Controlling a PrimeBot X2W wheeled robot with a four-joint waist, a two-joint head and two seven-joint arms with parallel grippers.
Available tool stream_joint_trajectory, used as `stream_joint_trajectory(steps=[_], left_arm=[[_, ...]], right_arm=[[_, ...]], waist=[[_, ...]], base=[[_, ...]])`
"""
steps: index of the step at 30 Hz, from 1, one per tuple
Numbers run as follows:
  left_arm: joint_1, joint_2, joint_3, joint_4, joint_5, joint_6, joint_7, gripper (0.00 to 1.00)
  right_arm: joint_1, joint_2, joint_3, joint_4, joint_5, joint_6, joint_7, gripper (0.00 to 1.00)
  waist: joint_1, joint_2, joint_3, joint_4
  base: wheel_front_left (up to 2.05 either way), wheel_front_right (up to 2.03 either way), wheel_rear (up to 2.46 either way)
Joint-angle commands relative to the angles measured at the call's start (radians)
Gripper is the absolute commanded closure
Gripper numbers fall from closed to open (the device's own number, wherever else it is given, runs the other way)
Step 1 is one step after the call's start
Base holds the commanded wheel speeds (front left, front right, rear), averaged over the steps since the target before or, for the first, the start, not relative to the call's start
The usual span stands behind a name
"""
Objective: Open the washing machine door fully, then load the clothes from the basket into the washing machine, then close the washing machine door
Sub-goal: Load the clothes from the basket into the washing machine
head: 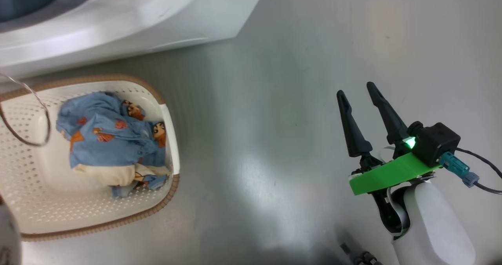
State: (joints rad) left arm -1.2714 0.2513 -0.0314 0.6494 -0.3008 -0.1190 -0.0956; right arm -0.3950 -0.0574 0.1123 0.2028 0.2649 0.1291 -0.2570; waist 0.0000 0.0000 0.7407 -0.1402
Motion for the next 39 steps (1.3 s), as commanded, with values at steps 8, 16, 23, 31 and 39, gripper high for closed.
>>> stream_joint_trajectory(steps=[8,16,23,31,39], left_arm=[[-0.178,0.107,-0.025,0.029,0.000,-0.008,-0.009,1.00],[-0.304,0.174,-0.053,0.086,-0.040,-0.011,0.047,1.00],[-0.330,0.213,-0.096,0.129,-0.112,-0.011,0.140,1.00],[-0.334,0.245,-0.119,0.172,-0.152,-0.012,0.210,1.00],[-0.317,0.235,-0.123,0.186,-0.158,-0.007,0.139,0.00]], right_arm=[[-0.003,0.007,0.039,-0.031,0.040,0.002,-0.005,0.00],[-0.020,0.007,0.053,-0.039,0.064,0.002,-0.005,0.00],[-0.026,0.007,0.056,-0.044,0.075,0.002,-0.005,0.00],[-0.034,0.007,0.059,-0.041,0.081,0.002,-0.005,0.00],[-0.044,0.007,0.049,-0.040,0.075,0.002,-0.005,0.00]], waist=[[0.0000,0.0000,0.084,-0.047],[0.0000,0.0000,0.161,-0.072],[0.0000,0.0000,0.201,-0.086],[0.0000,0.0000,0.213,-0.082],[0.0000,0.0000,0.189,-0.069]], base=[[0.00,0.00,0.00],[0.00,0.00,0.00],[0.00,0.00,0.00],[0.00,0.00,0.00],[0.00,0.00,0.00]])
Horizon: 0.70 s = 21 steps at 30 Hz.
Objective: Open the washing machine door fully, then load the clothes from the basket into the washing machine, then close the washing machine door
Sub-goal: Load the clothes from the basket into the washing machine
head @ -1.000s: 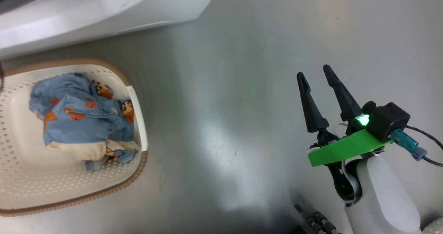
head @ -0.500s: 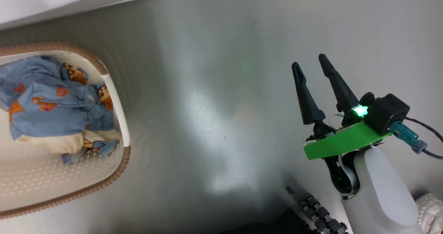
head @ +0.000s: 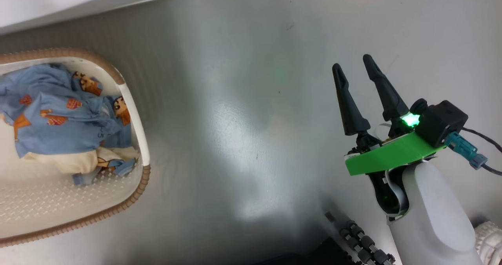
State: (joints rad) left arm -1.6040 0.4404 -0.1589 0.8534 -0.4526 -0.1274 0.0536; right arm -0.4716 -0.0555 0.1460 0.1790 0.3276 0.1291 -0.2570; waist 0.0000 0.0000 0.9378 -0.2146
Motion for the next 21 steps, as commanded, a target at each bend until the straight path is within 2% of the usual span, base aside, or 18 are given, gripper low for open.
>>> stream_joint_trajectory(steps=[1,8,21], left_arm=[[0.022,0.041,0.004,-0.016,-0.007,0.002,-0.023,0.00],[0.113,0.007,-0.004,-0.005,-0.012,0.008,-0.134,0.00],[0.248,-0.056,-0.019,0.002,-0.028,0.025,-0.234,0.00]], right_arm=[[0.034,0.005,0.012,-0.016,0.011,0.002,-0.005,0.00],[0.038,0.005,0.004,-0.010,-0.007,0.002,-0.005,0.00],[0.063,0.005,-0.017,0.013,-0.048,0.002,-0.005,0.00]], waist=[[0.0000,0.0000,-0.015,0.009],[0.0000,0.0000,-0.083,0.037],[0.0000,0.0000,-0.206,0.093]], base=[[0.00,0.00,0.00],[0.00,0.00,0.00],[0.00,0.00,0.00]])
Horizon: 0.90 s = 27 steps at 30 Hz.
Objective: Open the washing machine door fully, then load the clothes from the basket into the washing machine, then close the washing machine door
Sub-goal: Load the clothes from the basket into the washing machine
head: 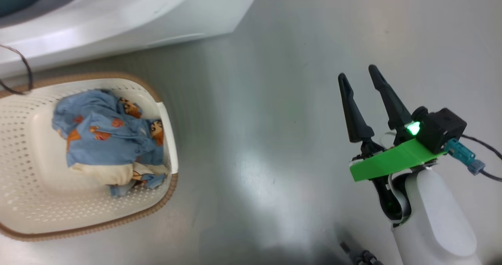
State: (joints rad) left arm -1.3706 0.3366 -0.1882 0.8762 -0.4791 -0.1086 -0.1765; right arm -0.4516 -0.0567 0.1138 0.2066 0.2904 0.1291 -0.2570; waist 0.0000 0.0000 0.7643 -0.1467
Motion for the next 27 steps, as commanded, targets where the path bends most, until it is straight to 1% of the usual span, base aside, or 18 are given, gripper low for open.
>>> stream_joint_trajectory(steps=[1,8,15,20,27], left_arm=[[0.025,0.041,0.009,-0.019,-0.005,0.006,-0.008,0.00],[0.109,0.009,0.008,-0.026,-0.020,0.009,-0.047,0.00],[0.220,-0.015,0.001,-0.068,-0.021,0.014,-0.071,0.00],[0.309,-0.027,0.006,-0.113,-0.029,0.021,-0.078,0.00],[0.462,-0.043,0.028,-0.214,-0.035,0.045,-0.084,0.00]], right_arm=[[0.046,0.006,0.014,-0.013,-0.014,0.002,-0.005,0.00],[0.062,0.006,0.006,0.000,-0.028,0.002,-0.005,0.00],[0.081,0.006,0.004,0.016,-0.033,0.002,-0.005,0.00],[0.095,0.006,0.005,0.026,-0.031,0.002,-0.005,0.00],[0.117,0.006,0.002,0.038,-0.027,0.002,-0.005,0.00]], waist=[[0.0000,0.0000,-0.044,0.031],[0.0000,0.0000,-0.117,0.058],[0.0000,0.0000,-0.185,0.075],[0.0000,0.0000,-0.232,0.079],[0.0000,0.0000,-0.300,0.085]], base=[[0.00,0.00,0.00],[0.00,0.00,0.00],[0.00,0.00,0.00],[0.00,0.00,0.00],[0.00,0.00,0.00]])
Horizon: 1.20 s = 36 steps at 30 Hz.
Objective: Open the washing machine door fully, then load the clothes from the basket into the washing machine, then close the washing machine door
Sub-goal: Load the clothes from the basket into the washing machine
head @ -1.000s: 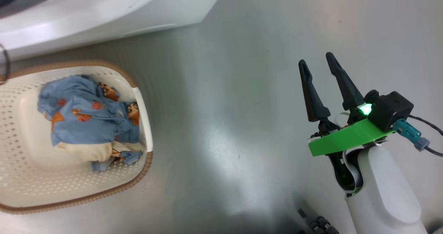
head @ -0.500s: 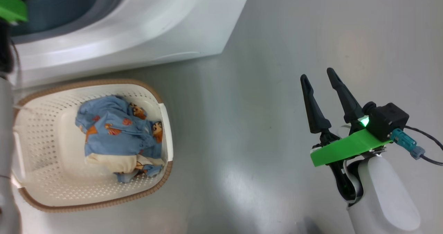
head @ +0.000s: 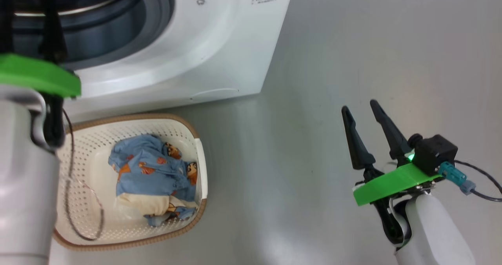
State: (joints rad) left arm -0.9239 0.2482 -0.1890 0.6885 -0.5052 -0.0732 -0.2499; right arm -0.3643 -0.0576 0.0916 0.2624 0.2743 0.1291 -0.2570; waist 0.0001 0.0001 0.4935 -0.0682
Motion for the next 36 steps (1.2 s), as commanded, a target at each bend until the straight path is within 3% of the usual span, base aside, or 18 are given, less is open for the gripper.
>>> stream_joint_trajectory(steps=[1,23,36], left_arm=[[0.040,0.042,0.034,-0.044,-0.011,0.014,-0.011,0.00],[0.604,0.021,0.106,-0.461,0.130,0.119,-0.012,0.00],[0.914,-0.059,0.183,-0.631,0.215,0.159,-0.012,0.00]], right_arm=[[0.033,0.007,0.023,-0.016,-0.011,0.002,-0.005,0.00],[0.141,0.007,0.007,-0.014,-0.069,0.002,-0.005,0.00],[0.218,0.007,0.008,-0.014,-0.089,0.002,-0.005,0.00]], waist=[[-0.0001,-0.0001,-0.040,0.008],[-0.0001,-0.0001,-0.289,0.034],[-0.0001,-0.0001,-0.425,0.027]], base=[[0.00,0.00,0.00],[0.00,0.00,0.00],[0.00,0.00,0.00]])
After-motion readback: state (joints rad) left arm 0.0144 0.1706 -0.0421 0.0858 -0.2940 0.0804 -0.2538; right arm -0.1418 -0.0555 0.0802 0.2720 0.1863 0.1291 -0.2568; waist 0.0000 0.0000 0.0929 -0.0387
